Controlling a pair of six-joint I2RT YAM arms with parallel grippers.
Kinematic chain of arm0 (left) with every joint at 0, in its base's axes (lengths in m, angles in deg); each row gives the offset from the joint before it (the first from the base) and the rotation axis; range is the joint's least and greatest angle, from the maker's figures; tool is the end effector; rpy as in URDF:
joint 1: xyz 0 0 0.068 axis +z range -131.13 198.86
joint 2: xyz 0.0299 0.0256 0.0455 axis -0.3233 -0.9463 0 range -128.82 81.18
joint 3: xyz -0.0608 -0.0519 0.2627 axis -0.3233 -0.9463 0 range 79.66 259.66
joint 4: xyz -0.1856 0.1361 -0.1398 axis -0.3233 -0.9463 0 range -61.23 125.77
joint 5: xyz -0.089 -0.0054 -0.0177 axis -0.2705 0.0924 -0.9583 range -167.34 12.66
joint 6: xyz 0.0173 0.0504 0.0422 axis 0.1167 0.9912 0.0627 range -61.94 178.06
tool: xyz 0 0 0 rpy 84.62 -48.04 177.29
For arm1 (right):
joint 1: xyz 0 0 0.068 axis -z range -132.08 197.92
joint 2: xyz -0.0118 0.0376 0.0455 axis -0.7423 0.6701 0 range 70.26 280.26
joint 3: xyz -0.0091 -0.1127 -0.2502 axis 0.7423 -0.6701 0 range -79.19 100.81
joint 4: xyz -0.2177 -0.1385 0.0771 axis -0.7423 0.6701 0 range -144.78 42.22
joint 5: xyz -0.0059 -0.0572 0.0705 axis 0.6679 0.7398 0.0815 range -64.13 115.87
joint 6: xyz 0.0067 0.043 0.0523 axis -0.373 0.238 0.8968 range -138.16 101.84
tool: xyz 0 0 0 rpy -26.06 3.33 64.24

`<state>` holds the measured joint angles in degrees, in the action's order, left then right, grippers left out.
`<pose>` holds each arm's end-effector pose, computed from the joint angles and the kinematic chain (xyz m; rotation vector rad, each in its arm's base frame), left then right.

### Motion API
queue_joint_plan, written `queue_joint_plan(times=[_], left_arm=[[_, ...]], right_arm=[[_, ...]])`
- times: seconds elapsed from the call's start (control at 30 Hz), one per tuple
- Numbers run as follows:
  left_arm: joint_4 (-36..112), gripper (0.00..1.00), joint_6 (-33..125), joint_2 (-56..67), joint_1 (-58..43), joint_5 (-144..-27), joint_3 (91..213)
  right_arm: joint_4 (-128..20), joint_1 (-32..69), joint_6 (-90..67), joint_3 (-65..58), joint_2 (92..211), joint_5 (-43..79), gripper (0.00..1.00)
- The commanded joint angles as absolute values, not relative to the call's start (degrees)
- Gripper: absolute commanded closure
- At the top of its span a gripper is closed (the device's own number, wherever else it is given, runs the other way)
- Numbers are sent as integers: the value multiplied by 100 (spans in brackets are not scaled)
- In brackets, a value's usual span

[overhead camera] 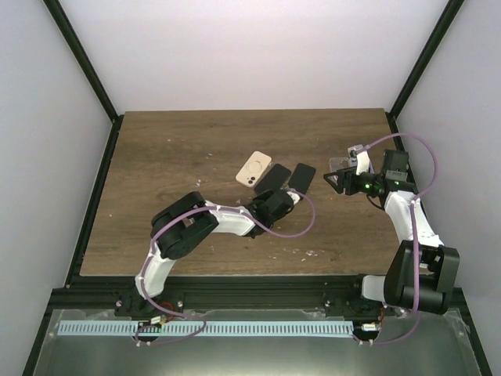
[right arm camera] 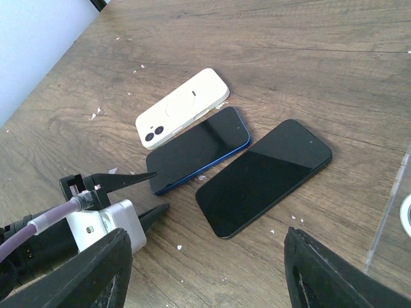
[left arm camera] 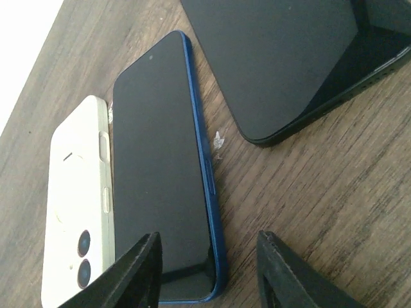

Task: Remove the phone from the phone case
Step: Place the phone at the center of the board.

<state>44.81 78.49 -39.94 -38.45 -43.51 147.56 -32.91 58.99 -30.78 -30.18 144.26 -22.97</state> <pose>0.2647 -0.3562 0.0909 1.1556 1.8823 0.3391 0.2796 -0.0127 0.2361 -0.4123 2.1302 0.7757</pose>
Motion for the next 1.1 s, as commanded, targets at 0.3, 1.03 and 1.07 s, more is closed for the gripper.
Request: queue_joint_plan(times=[0.3, 1.03, 1.07], left_arm=[[2630, 32, 6286, -2466, -3190, -6602, 14744], [1446, 2, 5820, -4151, -1640, -7441, 16499], [1449, 2, 5825, -4221, -1638, -7420, 16540]], right_arm=[[-3192, 5909, -3143, -2777, 14350, -2424, 34], [-3097, 5906, -3222, -2738, 14371, -2455, 34], [-3090, 5908, -3221, -2734, 14389, -2457, 34]])
